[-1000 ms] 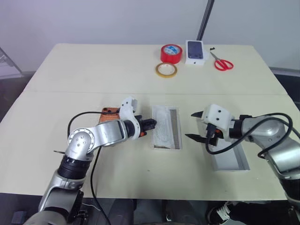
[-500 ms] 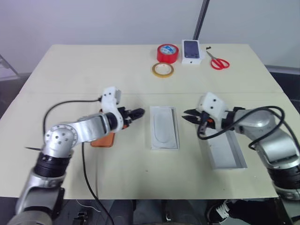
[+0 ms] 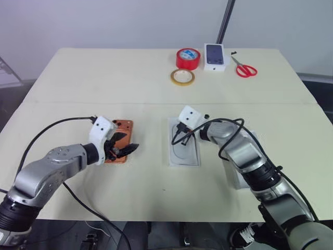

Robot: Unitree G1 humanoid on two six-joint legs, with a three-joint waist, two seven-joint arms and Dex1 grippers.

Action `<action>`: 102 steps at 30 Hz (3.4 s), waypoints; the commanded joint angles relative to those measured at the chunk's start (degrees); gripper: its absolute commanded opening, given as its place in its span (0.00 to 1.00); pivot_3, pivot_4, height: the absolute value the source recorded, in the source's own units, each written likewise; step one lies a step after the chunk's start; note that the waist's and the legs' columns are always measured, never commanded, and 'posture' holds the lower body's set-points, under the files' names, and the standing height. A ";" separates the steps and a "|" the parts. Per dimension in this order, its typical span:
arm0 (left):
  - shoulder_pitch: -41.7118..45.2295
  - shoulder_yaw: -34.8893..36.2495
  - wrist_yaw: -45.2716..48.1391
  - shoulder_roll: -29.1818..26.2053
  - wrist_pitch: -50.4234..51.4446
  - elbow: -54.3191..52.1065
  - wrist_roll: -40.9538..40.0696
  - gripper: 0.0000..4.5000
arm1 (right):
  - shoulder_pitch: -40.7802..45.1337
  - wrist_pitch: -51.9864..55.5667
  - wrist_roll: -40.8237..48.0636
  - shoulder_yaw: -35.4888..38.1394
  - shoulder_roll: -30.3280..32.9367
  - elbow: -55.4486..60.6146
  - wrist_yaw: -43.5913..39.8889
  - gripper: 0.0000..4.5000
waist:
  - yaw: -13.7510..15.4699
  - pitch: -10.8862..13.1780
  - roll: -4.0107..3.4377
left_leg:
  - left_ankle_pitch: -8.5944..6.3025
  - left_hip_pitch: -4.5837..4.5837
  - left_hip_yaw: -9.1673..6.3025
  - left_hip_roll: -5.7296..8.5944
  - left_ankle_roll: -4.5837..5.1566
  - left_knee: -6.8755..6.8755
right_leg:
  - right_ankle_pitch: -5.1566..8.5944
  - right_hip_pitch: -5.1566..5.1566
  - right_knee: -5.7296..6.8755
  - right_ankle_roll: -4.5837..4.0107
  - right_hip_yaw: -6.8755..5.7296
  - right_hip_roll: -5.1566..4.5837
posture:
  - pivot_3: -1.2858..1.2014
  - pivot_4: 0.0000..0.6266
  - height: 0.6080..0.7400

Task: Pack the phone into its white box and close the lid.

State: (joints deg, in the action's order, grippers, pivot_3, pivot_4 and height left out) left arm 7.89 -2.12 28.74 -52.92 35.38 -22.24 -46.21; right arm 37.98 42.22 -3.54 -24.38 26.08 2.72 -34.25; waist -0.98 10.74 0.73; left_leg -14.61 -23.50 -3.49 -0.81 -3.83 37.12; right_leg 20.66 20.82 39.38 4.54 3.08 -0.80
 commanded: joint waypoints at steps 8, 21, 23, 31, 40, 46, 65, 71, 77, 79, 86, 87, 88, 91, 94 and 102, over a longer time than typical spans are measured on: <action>-5.68 5.92 5.09 1.95 -1.29 -6.99 4.78 0.77 | -0.54 1.54 -7.14 -3.75 6.04 5.76 -3.21 0.00 | -0.03 0.00 0.00 | 0.00 0.01 -0.03 -0.03 0.01 -0.01 | 0.00 0.00 0.03 0.00 0.03 0.02 | 0.52 0.24 1.00; -0.50 16.92 -2.62 9.67 11.55 -1.25 -5.19 0.83 | 0.70 -0.21 -1.98 2.06 -0.87 12.06 -4.79 0.00 | -0.25 0.00 0.00 | -0.01 0.00 -0.07 -0.10 0.01 0.00 | 0.00 0.05 0.13 0.00 0.01 0.08 | 0.52 0.24 1.00; 1.02 21.19 -7.29 9.83 15.85 1.85 -6.60 0.97 | 1.68 0.97 -1.06 1.27 -2.89 11.61 -5.34 0.00 | -0.25 -0.01 0.01 | -0.01 0.01 -0.07 -0.09 0.01 0.02 | 0.00 0.04 0.14 0.00 0.00 0.07 | 0.52 0.24 1.00; 6.97 26.02 -20.15 10.15 34.52 11.35 -7.22 0.99 | 5.01 -0.31 -2.74 -7.15 -9.23 3.36 -6.91 0.00 | -0.19 -0.02 0.03 | 0.00 0.01 -0.08 -0.06 0.01 0.03 | 0.00 0.10 0.21 0.00 -0.05 0.06 | 0.52 0.24 1.00; 12.03 23.10 -21.29 17.22 48.62 12.53 -8.32 0.99 | 6.22 -3.98 -5.26 -12.68 -10.60 -2.28 -9.53 0.00 | 0.02 -0.09 0.03 | 0.01 0.01 -0.07 0.00 -0.02 0.08 | 0.00 0.11 0.27 0.01 -0.06 -0.02 | 0.52 0.24 1.00; 13.67 24.84 -22.77 27.04 56.41 8.99 -9.09 0.99 | 5.26 -4.59 -6.60 -12.75 -9.83 -1.73 -10.00 0.00 | 0.37 -0.17 0.03 | 0.01 0.03 -0.08 0.07 -0.02 0.13 | 0.00 0.03 0.27 0.01 -0.08 -0.10 | 0.52 0.24 1.00; 14.80 26.17 -31.65 36.32 57.12 11.27 -21.26 0.99 | 3.54 -4.21 -8.13 -12.38 -9.09 0.43 -11.18 0.00 | 0.46 -0.30 0.05 | 0.01 0.15 -0.30 0.18 -0.03 0.16 | 0.00 -0.28 0.11 0.02 -0.21 -0.19 | 0.52 0.24 1.00; 15.27 29.31 -35.36 36.83 57.12 13.31 -23.69 0.99 | 3.17 -3.99 -8.41 -12.20 -9.05 0.83 -11.35 0.00 | 0.41 -0.30 0.06 | 0.02 0.15 -0.32 0.19 -0.04 0.16 | 0.00 -0.28 0.09 0.02 -0.22 -0.19 | 0.52 0.24 1.00; 15.64 33.59 -39.81 38.08 57.12 15.65 -27.69 0.72 | 2.96 -3.98 -8.82 -12.01 -9.22 0.86 -11.27 0.00 | 0.26 -0.30 0.06 | 0.03 0.15 -0.33 0.18 -0.05 0.16 | 0.00 -0.27 0.09 0.02 -0.23 -0.18 | 0.52 0.24 1.00; 15.83 34.48 -40.98 38.08 57.12 16.30 -28.78 0.51 | 2.98 -3.98 -8.86 -11.94 -9.25 0.88 -11.24 0.00 | 0.19 -0.30 0.07 | 0.08 0.14 -0.33 0.18 -0.16 0.15 | 0.00 -0.26 0.09 0.02 -0.23 -0.17 | 0.52 0.24 1.00; 14.66 36.94 -46.07 38.18 55.65 18.92 -34.90 0.42 | 3.17 -3.03 -8.54 -11.02 -8.71 3.40 -11.65 0.00 | 0.02 -0.29 0.09 | 0.16 0.12 -0.34 0.17 -0.29 0.12 | 0.00 -0.22 0.09 0.02 -0.22 -0.16 | 0.52 0.24 1.00; 14.28 36.71 -47.07 38.04 55.03 19.17 -36.26 0.42 | 3.18 -2.84 -8.45 -10.84 -8.61 3.80 -11.73 0.00 | 0.01 -0.28 0.10 | 0.16 0.11 -0.34 0.17 -0.29 0.12 | 0.00 -0.21 0.08 0.02 -0.22 -0.16 | 0.52 0.24 1.00; 13.87 36.37 -48.16 37.81 54.32 19.35 -37.60 0.36 | 3.20 -2.63 -8.38 -10.65 -8.51 4.19 -11.79 0.00 | 0.01 -0.27 0.12 | 0.16 0.11 -0.34 0.16 -0.29 0.11 | 0.00 -0.20 0.08 0.02 -0.22 -0.16 | 0.52 0.24 1.00; 12.19 34.83 -51.49 36.68 50.91 19.43 -42.76 0.12 | 3.30 -1.33 -7.21 -8.71 -7.96 6.97 -12.38 0.00 | 0.06 -0.28 0.16 | 0.16 0.08 -0.34 0.15 -0.31 0.11 | 0.00 -0.16 0.08 0.02 -0.21 -0.16 | 0.52 0.24 1.00; 11.04 32.44 -53.30 34.98 45.43 18.12 -49.77 0.00 | 2.20 -3.33 -4.23 -4.41 -5.88 12.34 -13.93 0.00 | 0.06 -0.27 0.17 | 0.16 0.08 -0.34 0.14 -0.30 0.10 | 0.00 -0.16 0.08 0.02 -0.21 -0.16 | 0.52 0.24 1.00; 13.59 21.03 -59.03 35.90 29.89 12.53 -61.68 0.00 | -7.08 -9.59 9.15 14.93 9.18 23.10 -23.55 0.00 | 1.82 -0.18 0.30 | 0.12 -0.08 -0.41 0.25 -0.24 0.14 | -0.02 -0.25 -0.17 0.04 -0.29 -0.29 | 0.52 0.24 1.00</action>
State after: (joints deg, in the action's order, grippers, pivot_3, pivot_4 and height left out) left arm 19.25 21.80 -29.59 -17.39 68.26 -6.49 -104.04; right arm 30.95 33.30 1.86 -14.65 33.86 22.09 -55.46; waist 0.84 10.56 1.03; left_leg -14.62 -23.59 -3.89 -0.51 -3.84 37.32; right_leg 20.63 20.53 39.17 4.62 2.78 -1.15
